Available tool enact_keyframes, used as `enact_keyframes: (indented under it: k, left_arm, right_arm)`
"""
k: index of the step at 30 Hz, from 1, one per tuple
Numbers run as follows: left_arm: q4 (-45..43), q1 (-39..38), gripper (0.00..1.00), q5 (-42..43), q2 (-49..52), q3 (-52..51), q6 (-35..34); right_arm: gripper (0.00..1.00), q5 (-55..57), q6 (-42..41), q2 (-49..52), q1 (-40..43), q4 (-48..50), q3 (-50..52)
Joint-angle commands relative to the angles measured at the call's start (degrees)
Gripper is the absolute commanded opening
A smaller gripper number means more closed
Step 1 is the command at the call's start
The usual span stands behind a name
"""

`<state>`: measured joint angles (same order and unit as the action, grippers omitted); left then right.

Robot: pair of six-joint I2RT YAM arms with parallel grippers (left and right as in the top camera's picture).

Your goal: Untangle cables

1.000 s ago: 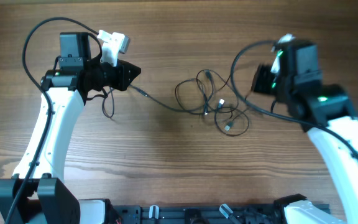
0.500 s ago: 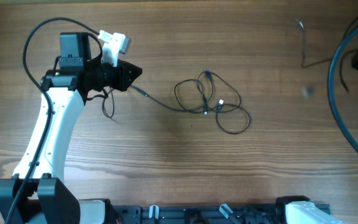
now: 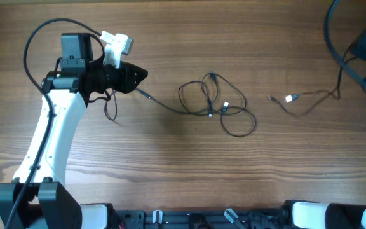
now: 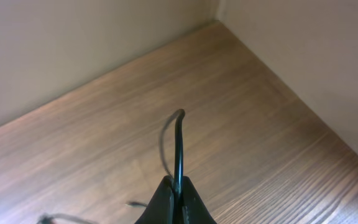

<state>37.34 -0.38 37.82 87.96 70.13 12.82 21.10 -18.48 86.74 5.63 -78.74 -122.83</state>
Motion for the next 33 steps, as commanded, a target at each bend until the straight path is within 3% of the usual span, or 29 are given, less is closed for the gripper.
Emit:
enact_keyframes:
  k: [1, 3, 12, 18, 22, 25, 28, 33]
  left_arm:
    - [0.0, -0.2, 0.25, 1.3, 0.0, 0.2, -0.3]
    - [0.0, -0.2, 0.18, 1.3, 0.0, 0.2, -1.6]
    - [0.0, -0.2, 0.2, 1.3, 0.0, 0.2, -2.0]
    - [0.7, -0.2, 0.21, 1.3, 0.0, 0.2, -5.2]
    - [0.6, -2.1, 0.23, 1.3, -0.4, 0.2, -8.8]
    - [-0.1, -5.7, 0.25, 1.2, -0.4, 0.3, -8.8]
    - [-3.2, -9.9, 0.27, 0.0, -0.4, 0.3, -10.3]
    - [-5.9, -14.2, 0.31, -4.1, -0.4, 0.5, -10.5]
  right_arm:
    - [0.04, -7.6, 1.2, 3.7, 6.6, 4.1, -0.9]
    - [0.04, -9.3, 2.1, 6.6, 10.0, 8.6, -0.9]
    - [0.04, -12.4, 8.2, 20.3, 15.7, 31.6, -0.9]
    - [0.04, -12.8, 9.7, 28.7, 18.4, 50.4, -1.0]
    - [0.04, -20.5, 11.6, 32.6, 18.4, 67.3, -1.9]
    - [0.04, -25.8, 19.0, 34.1, 18.3, 70.4, -2.8]
    - [0.04, -17.7, 27.5, 35.8, 18.5, 69.3, -2.7]
    - [0.04, -16.1, 26.0, 38.2, 27.1, 66.4, -2.7]
